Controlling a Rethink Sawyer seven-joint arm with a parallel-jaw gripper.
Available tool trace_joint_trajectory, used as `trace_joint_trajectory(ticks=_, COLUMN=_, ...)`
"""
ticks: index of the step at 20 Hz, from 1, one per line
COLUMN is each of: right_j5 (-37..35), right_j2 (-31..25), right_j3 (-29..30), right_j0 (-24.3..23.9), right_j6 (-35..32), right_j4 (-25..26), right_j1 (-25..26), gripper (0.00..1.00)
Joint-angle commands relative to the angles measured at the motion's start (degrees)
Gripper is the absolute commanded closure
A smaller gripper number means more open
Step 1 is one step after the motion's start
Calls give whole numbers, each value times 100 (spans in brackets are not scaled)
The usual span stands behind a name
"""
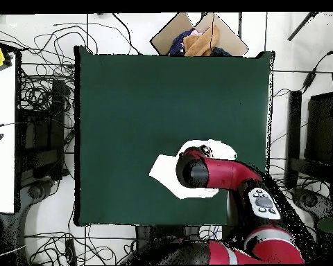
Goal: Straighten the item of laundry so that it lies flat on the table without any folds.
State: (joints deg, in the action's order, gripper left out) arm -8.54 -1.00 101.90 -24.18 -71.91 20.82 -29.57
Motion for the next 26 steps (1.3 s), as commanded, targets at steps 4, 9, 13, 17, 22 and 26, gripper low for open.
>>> trace_joint_trajectory(ticks=4, right_j5=590, right_j2=-758, right_j3=-115, right_j0=-295, right_j6=-970, right_j4=-42, right_j1=1337, gripper=100)
trace_joint_trajectory(ticks=9, right_j5=770, right_j2=-663, right_j3=-153, right_j0=-213, right_j6=-1021, right_j4=-76, right_j1=1351, gripper=0)
trace_joint_trajectory(ticks=13, right_j5=610, right_j2=-575, right_j3=-24, right_j0=-60, right_j6=-1139, right_j4=-245, right_j1=1044, gripper=0)
trace_joint_trajectory(ticks=17, right_j5=528, right_j2=-621, right_j3=-46, right_j0=-88, right_j6=-1064, right_j4=-225, right_j1=971, gripper=0)
trace_joint_trajectory(ticks=22, right_j5=949, right_j2=-653, right_j3=-209, right_j0=-85, right_j6=-1234, right_j4=-274, right_j1=1345, gripper=0)
trace_joint_trajectory(ticks=26, right_j5=797, right_j2=-592, right_j3=-382, right_j0=144, right_j6=-1201, right_j4=-350, right_j1=1517, gripper=0)
